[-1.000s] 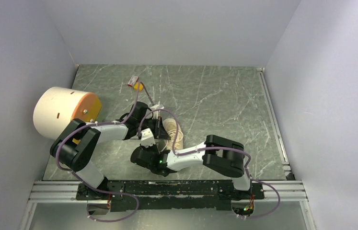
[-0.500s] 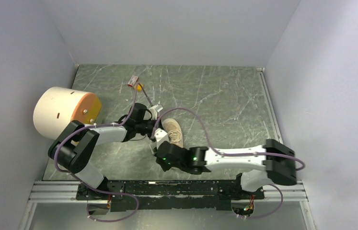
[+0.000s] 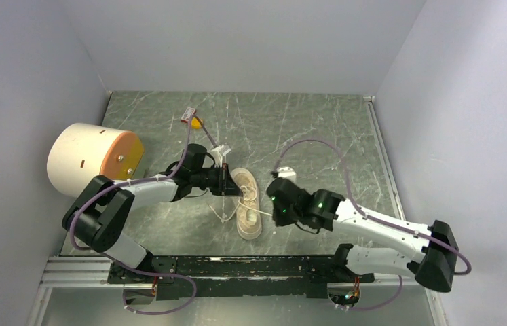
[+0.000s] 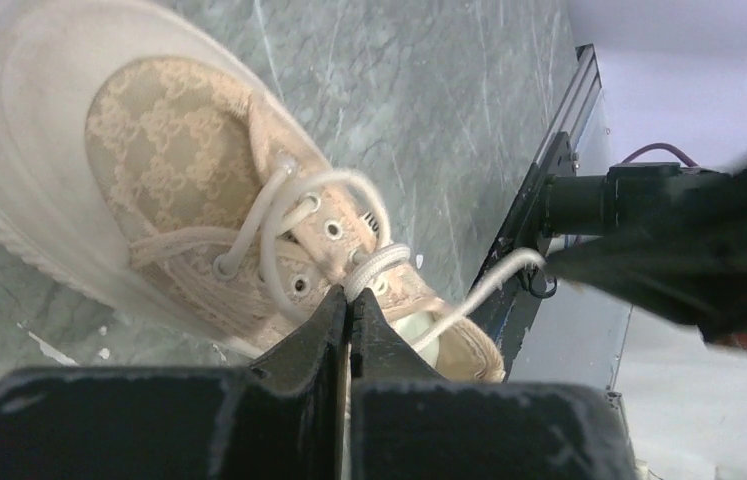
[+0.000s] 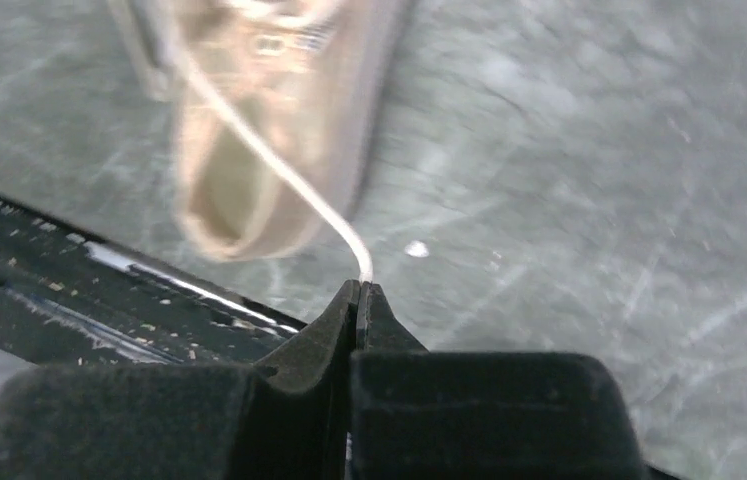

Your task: Tie the shoes

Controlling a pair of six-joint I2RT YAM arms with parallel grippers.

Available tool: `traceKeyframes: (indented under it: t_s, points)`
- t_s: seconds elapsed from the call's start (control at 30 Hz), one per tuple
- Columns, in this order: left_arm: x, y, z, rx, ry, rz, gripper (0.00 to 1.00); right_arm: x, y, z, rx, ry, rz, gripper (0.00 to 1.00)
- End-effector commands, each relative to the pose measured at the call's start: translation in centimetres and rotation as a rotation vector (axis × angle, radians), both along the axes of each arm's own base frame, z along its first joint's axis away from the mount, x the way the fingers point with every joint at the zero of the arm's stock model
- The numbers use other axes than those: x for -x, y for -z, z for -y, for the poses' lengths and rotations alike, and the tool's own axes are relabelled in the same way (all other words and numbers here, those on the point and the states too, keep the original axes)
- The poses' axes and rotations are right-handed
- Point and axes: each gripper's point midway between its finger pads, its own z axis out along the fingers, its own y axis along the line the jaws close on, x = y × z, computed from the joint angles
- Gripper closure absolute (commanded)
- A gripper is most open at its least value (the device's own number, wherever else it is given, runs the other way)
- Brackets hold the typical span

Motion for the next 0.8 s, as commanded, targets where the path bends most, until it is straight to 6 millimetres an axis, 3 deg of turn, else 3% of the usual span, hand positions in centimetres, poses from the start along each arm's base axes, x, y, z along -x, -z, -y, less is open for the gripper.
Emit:
traceKeyframes:
  t_s: [0.0, 0.17, 0.23, 0.37, 0.5, 0.57, 0.6, 0.67, 0.7, 0.77]
  points:
    - [-1.1, -2.6, 0.7, 0.013, 0.029, 0.094, 0.95, 2.8, 3.0, 4.3, 0.008, 0.084, -0.315, 1.00]
    - [-1.7, -2.1, 1.0, -0.026, 0.067, 0.087, 0.95, 4.0, 6.4, 9.6, 0.130, 0.255, -0.571, 1.00]
    - [-1.7, -2.1, 1.1, -0.023, 0.069, 0.080, 0.95, 2.8, 7.0, 10.4, 0.174, 0.302, -0.556, 1.00]
    - [-1.3, -2.1, 1.1, -0.007, 0.060, 0.059, 0.95, -1.9, 5.7, 10.6, 0.238, 0.383, -0.415, 1.00]
    - [-0.7, -2.1, 0.7, -0.019, 0.062, 0.058, 0.95, -6.2, 3.9, 6.0, 0.042, 0.238, -0.339, 0.98]
    - [-0.5, -2.1, 0.4, -0.029, 0.068, 0.062, 0.95, -7.5, 3.3, 4.0, -0.018, 0.098, -0.333, 0.86]
    - [-0.4, -2.1, 0.3, -0.029, 0.072, 0.062, 0.95, -8.2, 2.7, 3.3, -0.043, 0.037, -0.291, 0.75]
    - [-0.1, -2.2, 0.3, -0.026, 0.082, 0.065, 0.95, -9.2, 1.4, 2.2, -0.103, -0.037, -0.203, 0.43]
    - [-0.1, -2.2, 0.2, -0.031, 0.085, 0.066, 0.95, -9.5, 0.7, 1.9, -0.128, -0.069, -0.160, 0.37]
    - [0.0, -2.2, 0.1, -0.040, 0.089, 0.067, 0.95, -10.0, -0.1, 1.3, -0.174, -0.109, -0.107, 0.35]
